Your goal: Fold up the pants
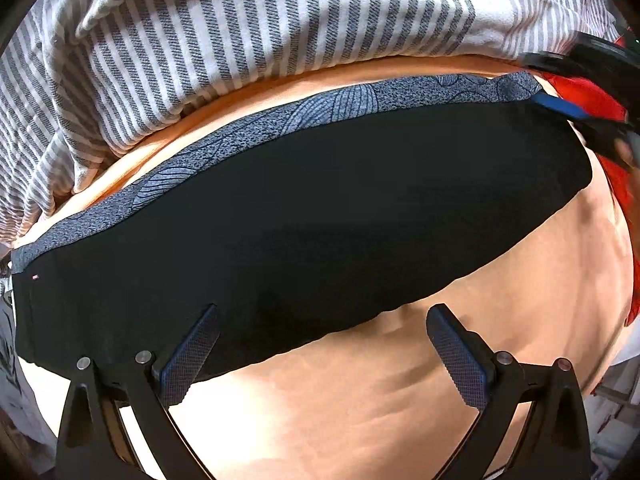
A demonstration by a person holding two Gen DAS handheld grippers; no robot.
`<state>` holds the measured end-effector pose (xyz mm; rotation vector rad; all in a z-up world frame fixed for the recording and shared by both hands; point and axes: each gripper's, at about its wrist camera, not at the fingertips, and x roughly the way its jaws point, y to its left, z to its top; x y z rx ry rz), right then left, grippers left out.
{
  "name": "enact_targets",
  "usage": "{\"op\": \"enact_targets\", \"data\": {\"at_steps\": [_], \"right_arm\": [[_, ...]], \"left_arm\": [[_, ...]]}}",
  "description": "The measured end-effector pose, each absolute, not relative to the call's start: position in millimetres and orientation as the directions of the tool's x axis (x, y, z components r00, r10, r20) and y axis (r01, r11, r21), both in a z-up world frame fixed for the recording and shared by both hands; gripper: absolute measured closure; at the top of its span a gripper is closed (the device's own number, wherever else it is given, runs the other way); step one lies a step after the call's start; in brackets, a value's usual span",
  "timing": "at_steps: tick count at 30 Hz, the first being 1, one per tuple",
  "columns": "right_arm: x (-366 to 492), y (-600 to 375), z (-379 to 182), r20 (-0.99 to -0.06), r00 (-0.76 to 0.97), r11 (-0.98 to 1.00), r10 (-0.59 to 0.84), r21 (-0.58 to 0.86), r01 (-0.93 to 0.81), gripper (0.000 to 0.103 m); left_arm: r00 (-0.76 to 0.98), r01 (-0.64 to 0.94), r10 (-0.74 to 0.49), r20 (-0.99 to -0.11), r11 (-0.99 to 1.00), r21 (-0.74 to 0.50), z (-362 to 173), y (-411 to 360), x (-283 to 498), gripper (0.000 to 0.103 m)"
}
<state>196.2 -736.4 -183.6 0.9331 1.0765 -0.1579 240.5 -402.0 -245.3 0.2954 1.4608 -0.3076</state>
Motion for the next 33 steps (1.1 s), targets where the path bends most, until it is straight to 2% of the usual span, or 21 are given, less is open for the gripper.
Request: {"op": "enact_targets", "data": {"at_steps": [3, 5, 8, 13, 18, 24, 33], "right_arm": [[212.8, -737.8, -201.3, -0.866, 0.439, 0.689, 0.241, 0.471, 0.550, 0.056], [207.0, -747.8, -198.4, -0.852, 0.472, 0.668, 0.226, 0.488, 0.561, 0.056], [188.9, -766.0, -179.1, -0.849, 0.506, 0.643, 0.148, 0.472, 0.603, 0.051], [133.5, -790.0, -163.1, -0.744, 0.599, 0.483, 0.296, 0.658, 0.578, 0.050], [64.7, -779.2, -182.6, -0.634, 0.666, 0.295, 0.394, 0.773, 0.562, 0.048], [63.6, -760.3, -221.5, -0.632, 0.641, 0.280, 0.435, 0.771, 0.571, 0.048], [102.1, -761.1, -227.7, -0.576, 0.691, 0.267, 0.437, 0.816, 0.512, 0.043]], "left_arm": [[0.083, 0.375, -0.017, -0.996, 0.927, 0.015, -247.8, -405.1, 242.8, 0.000], [0.081, 0.364, -0.014, -0.997, 0.931, 0.016, -249.9, -404.3, 246.0, 0.000], [0.090, 0.347, -0.008, -0.996, 0.938, 0.024, -250.1, -402.7, 251.8, 0.000], [0.154, 0.315, -0.025, -0.988, 0.949, 0.025, -236.3, -407.3, 263.4, 0.000], [0.179, 0.290, -0.016, -0.984, 0.956, 0.037, -236.6, -420.3, 274.5, 0.000], [0.177, 0.285, 0.003, -0.984, 0.957, 0.054, -242.9, -428.9, 273.9, 0.000], [0.229, 0.191, 0.025, -0.973, 0.979, 0.070, -238.8, -417.5, 290.3, 0.000]]}}
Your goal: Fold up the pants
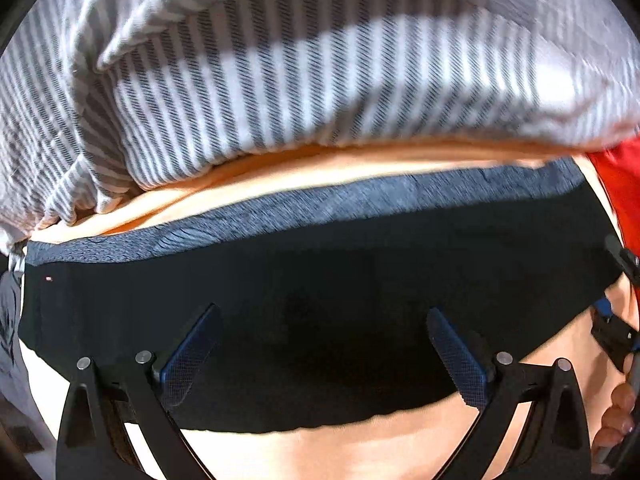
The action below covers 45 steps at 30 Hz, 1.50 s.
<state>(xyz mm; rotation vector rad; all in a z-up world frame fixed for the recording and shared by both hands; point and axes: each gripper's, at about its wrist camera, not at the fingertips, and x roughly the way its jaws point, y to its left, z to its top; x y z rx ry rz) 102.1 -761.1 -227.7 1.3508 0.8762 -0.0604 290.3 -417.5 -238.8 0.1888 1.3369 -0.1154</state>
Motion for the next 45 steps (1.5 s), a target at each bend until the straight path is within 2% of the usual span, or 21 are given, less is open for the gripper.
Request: {"op": "enact_targets", "data": {"at_steps": [5, 7, 8, 9, 17, 22, 27, 32, 39, 41, 45], "right_arm": [[125.1, -755.5, -236.4, -0.552, 0.689, 0.243, 0.470, 0.831, 0.500, 0.044], [130.7, -751.8, -237.4, -0.523, 0.684, 0.204, 0.509, 0.845, 0.494, 0.060], [131.1, -750.0, -236.6, -0.516, 0.679, 0.201, 0.522, 0.848, 0.490, 0.075], [132.6, -747.8, -234.3, -0.513, 0.673, 0.209, 0.533, 0.850, 0.483, 0.080], [133.4, -744.7, -220.4, -0.502, 0.660, 0.232, 0.558, 0.859, 0.457, 0.085], [140.2, -731.7, -195.3, -0.472, 0.674, 0.262, 0.568, 0.880, 0.395, 0.085], [145.7, -715.0, -169.1, -0.455, 0.678, 0.292, 0.577, 0.891, 0.348, 0.085], [149.6, -694.6, -150.1, -0.454, 0.670, 0.324, 0.587, 0.890, 0.320, 0.085], [164.3, -653.9, -124.0, -0.485, 0.642, 0.404, 0.594, 0.870, 0.283, 0.085], [171.2, -637.4, -111.3, -0.508, 0.626, 0.452, 0.592, 0.852, 0.264, 0.085], [186.8, -585.9, -84.9, -0.590, 0.565, 0.605, 0.577, 0.773, 0.190, 0.085]], "left_arm": [[0.281, 0.100, 0.043, -0.959, 0.992, 0.074, -238.1, -409.5, 315.5, 0.000], [0.297, 0.072, 0.036, -0.954, 0.996, 0.060, -239.9, -408.0, 325.3, 0.000], [0.297, 0.064, 0.031, -0.954, 0.997, 0.053, -242.3, -408.1, 329.0, 0.000], [0.291, 0.058, 0.027, -0.956, 0.997, 0.045, -246.3, -409.3, 332.5, 0.000], [0.237, 0.092, 0.051, -0.970, 0.993, 0.075, -302.2, -428.2, 347.2, 0.000], [0.252, 0.109, 0.055, -0.966, 0.990, 0.085, -286.5, -421.8, 342.7, 0.000], [0.249, 0.136, -0.016, -0.968, 0.991, 0.018, -257.4, -396.5, 298.3, 0.000], [0.178, 0.166, -0.015, -0.984, 0.986, 0.015, -285.4, -391.8, 268.6, 0.000], [0.162, 0.170, -0.079, -0.984, 0.984, -0.051, -278.8, -365.5, 271.5, 0.000], [0.179, 0.147, -0.110, -0.978, 0.986, -0.084, -264.6, -329.9, 277.3, 0.000], [0.222, 0.121, -0.086, -0.971, 0.991, -0.060, -242.9, -263.7, 282.9, 0.000]]}}
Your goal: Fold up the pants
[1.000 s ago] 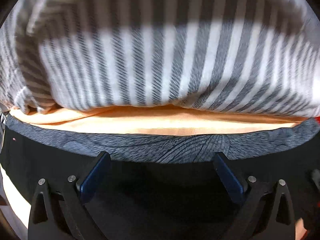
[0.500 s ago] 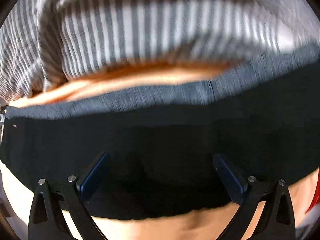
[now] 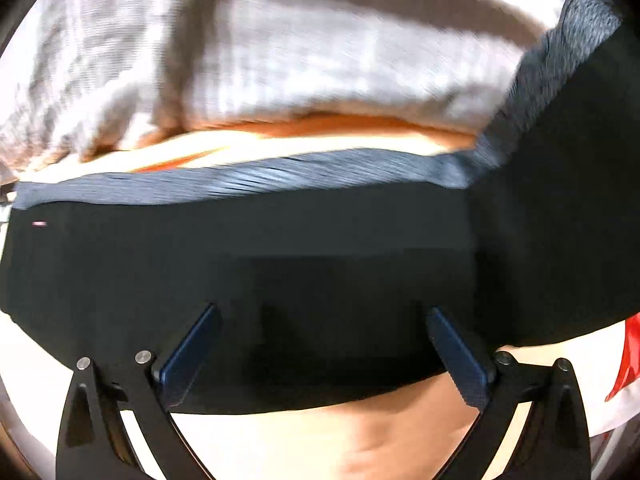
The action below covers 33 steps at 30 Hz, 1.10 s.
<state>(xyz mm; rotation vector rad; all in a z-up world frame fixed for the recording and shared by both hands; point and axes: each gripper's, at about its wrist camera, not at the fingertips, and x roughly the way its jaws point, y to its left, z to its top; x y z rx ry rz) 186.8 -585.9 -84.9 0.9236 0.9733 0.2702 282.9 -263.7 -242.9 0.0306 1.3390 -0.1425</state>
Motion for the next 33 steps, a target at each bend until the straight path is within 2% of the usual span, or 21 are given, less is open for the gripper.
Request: {"op": "enact_targets", "data": {"at_steps": [8, 13, 16, 17, 19, 20, 21, 23, 27, 33], "right_arm": [[216.3, -447.6, -97.3, -0.761, 0.432, 0.816, 0.484, 0.571, 0.093, 0.085], [240.2, -346.3, -148.0, -0.902, 0.327, 0.945, 0.282, 0.320, 0.067, 0.085], [243.1, -308.9, -174.8, -0.951, 0.279, 0.987, 0.132, 0.152, 0.050, 0.074], [243.3, -296.4, -180.9, -0.960, 0.272, 0.996, 0.067, 0.081, 0.038, 0.072], [238.4, -279.8, -182.6, -0.960, 0.281, 1.000, -0.010, -0.009, 0.001, 0.055], [235.0, -270.5, -180.5, -0.959, 0.282, 0.999, -0.021, -0.031, -0.033, 0.043], [231.8, -261.1, -174.8, -0.957, 0.289, 0.996, -0.025, -0.047, -0.070, 0.037], [223.2, -246.1, -160.0, -0.948, 0.318, 0.989, -0.012, -0.059, -0.136, 0.036], [196.0, -249.3, -120.0, -0.923, 0.368, 0.967, 0.109, 0.013, -0.254, 0.036], [178.2, -270.6, -110.1, -0.909, 0.416, 0.936, -0.029, -0.171, -0.308, 0.037]], "left_arm": [[0.221, -0.066, -0.015, -0.975, 0.997, -0.030, -225.7, -113.9, 290.8, 0.000], [0.212, -0.115, 0.054, -0.976, 0.993, 0.030, -233.3, -49.7, 279.7, 0.000], [0.202, -0.136, 0.053, -0.978, 0.990, 0.026, -255.4, -30.2, 284.9, 0.000], [0.203, -0.138, 0.054, -0.978, 0.990, 0.026, -257.3, -21.3, 283.7, 0.000], [0.205, -0.144, 0.055, -0.977, 0.989, 0.026, -252.2, -28.0, 277.5, 0.000], [0.206, -0.147, 0.057, -0.977, 0.989, 0.026, -252.7, -22.2, 277.4, 0.000], [0.209, -0.148, 0.058, -0.976, 0.989, 0.027, -251.7, -16.4, 277.4, 0.000], [0.216, -0.140, 0.063, -0.974, 0.990, 0.033, -243.5, -18.2, 276.6, 0.000], [0.231, -0.084, 0.025, -0.973, 0.996, 0.006, -239.0, -26.3, 282.6, 0.000], [0.206, 0.011, -0.068, -0.976, 0.998, -0.067, -248.7, -72.4, 296.3, 0.000]]}}
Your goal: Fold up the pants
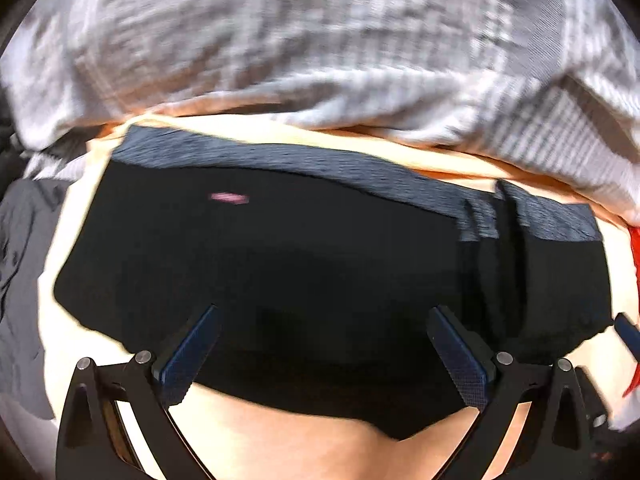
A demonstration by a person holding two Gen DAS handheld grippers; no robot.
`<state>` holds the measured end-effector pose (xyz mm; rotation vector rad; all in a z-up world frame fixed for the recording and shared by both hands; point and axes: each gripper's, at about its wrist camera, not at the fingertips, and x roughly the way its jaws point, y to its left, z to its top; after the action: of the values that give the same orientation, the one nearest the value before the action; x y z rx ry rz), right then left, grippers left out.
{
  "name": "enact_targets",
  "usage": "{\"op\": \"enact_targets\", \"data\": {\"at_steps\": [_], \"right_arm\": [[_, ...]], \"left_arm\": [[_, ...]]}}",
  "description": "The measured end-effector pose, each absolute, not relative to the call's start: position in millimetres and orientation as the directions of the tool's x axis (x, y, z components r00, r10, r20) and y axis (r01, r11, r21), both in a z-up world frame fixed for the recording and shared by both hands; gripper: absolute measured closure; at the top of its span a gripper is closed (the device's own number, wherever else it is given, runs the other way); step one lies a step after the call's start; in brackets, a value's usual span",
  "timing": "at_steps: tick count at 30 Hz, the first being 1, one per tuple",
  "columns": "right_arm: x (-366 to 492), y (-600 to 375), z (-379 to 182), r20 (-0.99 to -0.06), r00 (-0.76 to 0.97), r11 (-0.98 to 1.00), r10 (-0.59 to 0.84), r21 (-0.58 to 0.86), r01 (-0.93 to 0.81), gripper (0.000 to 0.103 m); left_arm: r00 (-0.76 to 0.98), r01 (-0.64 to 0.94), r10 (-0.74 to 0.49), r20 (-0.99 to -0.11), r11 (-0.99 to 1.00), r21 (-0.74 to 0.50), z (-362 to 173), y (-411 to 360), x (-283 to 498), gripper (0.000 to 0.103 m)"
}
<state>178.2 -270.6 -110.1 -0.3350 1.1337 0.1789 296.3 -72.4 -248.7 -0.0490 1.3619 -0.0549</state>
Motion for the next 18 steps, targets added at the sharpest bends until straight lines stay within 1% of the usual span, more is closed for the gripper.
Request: {"op": "enact_targets", "data": {"at_steps": [1, 3, 4, 7, 9, 11, 13, 15, 16, 17, 18], "right_arm": [[179.8, -273.4, -113.7, -0.915, 0.401, 0.936, -0.035, -0.171, -0.309, 0.037], [180.3, -287.3, -118.5, -0.936, 0.352, 0.961, -0.001, -0.098, -0.257, 0.037], [181.6, -299.2, -119.6, -0.943, 0.333, 0.978, 0.009, -0.061, -0.199, 0.037], [181.6, -321.7, -123.1, -0.950, 0.311, 0.994, 0.004, -0.031, -0.108, 0.037], [179.4, -333.9, -121.8, -0.954, 0.301, 0.997, 0.012, -0.010, -0.072, 0.037], [177.8, -347.7, -119.8, -0.956, 0.294, 0.999, 0.016, 0.002, -0.047, 0.037], [174.8, -358.6, -119.2, -0.957, 0.288, 1.000, 0.018, 0.011, -0.025, 0.037], [173.0, -370.8, -120.3, -0.959, 0.282, 1.000, 0.023, 0.026, 0.006, 0.037], [170.4, -375.2, -119.8, -0.960, 0.280, 0.999, 0.024, 0.030, 0.017, 0.037], [169.1, -380.5, -121.1, -0.961, 0.276, 0.999, 0.029, 0.039, 0.032, 0.037], [168.5, -384.7, -122.7, -0.962, 0.272, 0.998, 0.034, 0.048, 0.043, 0.037]], "left_arm": [[0.204, 0.020, -0.101, -0.974, 0.995, -0.099, -248.0, -78.9, 297.5, 0.000], [0.198, 0.045, -0.195, -0.961, 0.981, -0.190, -244.8, -93.0, 299.5, 0.000], [0.195, 0.072, -0.240, -0.951, 0.971, -0.230, -242.7, -101.9, 300.4, 0.000], [0.186, 0.167, -0.314, -0.931, 0.944, -0.285, -239.6, -129.5, 303.3, 0.001], [0.164, 0.204, -0.350, -0.922, 0.927, -0.316, -243.9, -144.1, 308.0, 0.016], [0.124, 0.205, -0.373, -0.919, 0.916, -0.344, -253.8, -154.7, 315.0, 0.021], [0.104, 0.188, -0.391, -0.915, 0.911, -0.367, -261.2, -159.8, 319.8, 0.021], [0.093, 0.188, -0.412, -0.906, 0.901, -0.390, -263.8, -164.2, 321.4, 0.031], [0.084, 0.194, -0.420, -0.904, 0.896, -0.399, -264.9, -167.2, 321.8, 0.032], [0.079, 0.201, -0.426, -0.901, 0.892, -0.404, -265.4, -170.3, 321.5, 0.035], [0.072, 0.212, -0.433, -0.899, 0.887, -0.410, -265.0, -174.3, 320.0, 0.047]]}}
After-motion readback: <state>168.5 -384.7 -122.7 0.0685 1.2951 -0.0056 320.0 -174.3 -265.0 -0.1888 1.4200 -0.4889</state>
